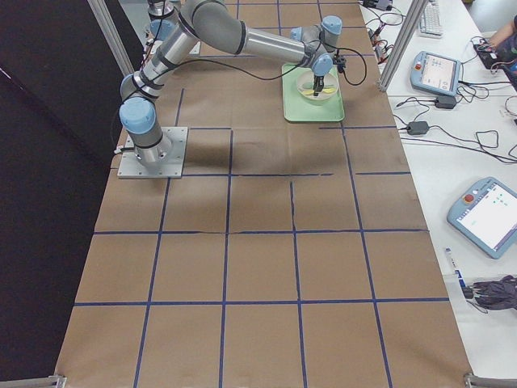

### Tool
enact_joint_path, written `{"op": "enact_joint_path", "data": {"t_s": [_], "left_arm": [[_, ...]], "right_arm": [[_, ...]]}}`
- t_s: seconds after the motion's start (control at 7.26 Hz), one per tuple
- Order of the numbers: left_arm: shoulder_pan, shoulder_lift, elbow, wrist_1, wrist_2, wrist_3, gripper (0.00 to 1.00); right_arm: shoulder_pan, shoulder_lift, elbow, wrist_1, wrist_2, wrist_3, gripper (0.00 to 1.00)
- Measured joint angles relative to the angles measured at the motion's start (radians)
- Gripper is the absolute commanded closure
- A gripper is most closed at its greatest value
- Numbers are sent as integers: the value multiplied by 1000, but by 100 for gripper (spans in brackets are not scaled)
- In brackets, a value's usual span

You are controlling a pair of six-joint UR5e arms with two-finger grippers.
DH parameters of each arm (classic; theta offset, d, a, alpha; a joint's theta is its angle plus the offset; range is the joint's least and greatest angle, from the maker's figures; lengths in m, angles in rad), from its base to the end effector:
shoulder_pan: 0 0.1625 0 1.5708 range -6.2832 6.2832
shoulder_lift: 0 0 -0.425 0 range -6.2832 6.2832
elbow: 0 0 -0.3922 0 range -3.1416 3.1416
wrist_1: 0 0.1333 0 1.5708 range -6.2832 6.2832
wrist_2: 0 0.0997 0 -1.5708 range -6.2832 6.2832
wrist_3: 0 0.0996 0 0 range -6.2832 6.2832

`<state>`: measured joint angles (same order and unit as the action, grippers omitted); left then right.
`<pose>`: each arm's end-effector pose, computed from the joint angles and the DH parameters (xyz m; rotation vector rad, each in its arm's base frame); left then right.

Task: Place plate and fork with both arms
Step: 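Lower the right gripper and close it on the yellow fork handle, then carry the yellow fork off the plate and lower it onto the tray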

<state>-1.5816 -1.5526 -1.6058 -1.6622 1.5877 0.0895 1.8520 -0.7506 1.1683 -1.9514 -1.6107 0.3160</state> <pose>-0.1367 -0.4713 0.4711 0.1580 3.1203 0.1701 0.3366 -0.6993 0.1901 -0.0527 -3.0919 -0.0367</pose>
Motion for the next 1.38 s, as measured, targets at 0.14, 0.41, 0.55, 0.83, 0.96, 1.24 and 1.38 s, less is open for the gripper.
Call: {"op": "enact_joint_path", "data": {"t_s": [0.14,0.41,0.55,0.83,0.96,1.24,1.38], "left_arm": [[0,0,0,0,0,0,0],[0,0,0,1,-1,-1,0],[0,0,0,1,-1,-1,0],[0,0,-2,0,-2,0,0],[0,0,-3,-1,-2,0,0],[0,0,-3,-1,-2,1,0],[0,0,-3,-1,-1,1,0]], "right_arm": [[0,0,-1,2,0,0,86],[0,-1,-5,6,1,4,96],[0,-1,-7,7,1,12,96],[1,-4,-12,8,3,26,96],[3,-10,-15,10,5,33,96],[3,-59,-15,54,13,38,96],[-2,-93,-10,90,14,36,96]]}}
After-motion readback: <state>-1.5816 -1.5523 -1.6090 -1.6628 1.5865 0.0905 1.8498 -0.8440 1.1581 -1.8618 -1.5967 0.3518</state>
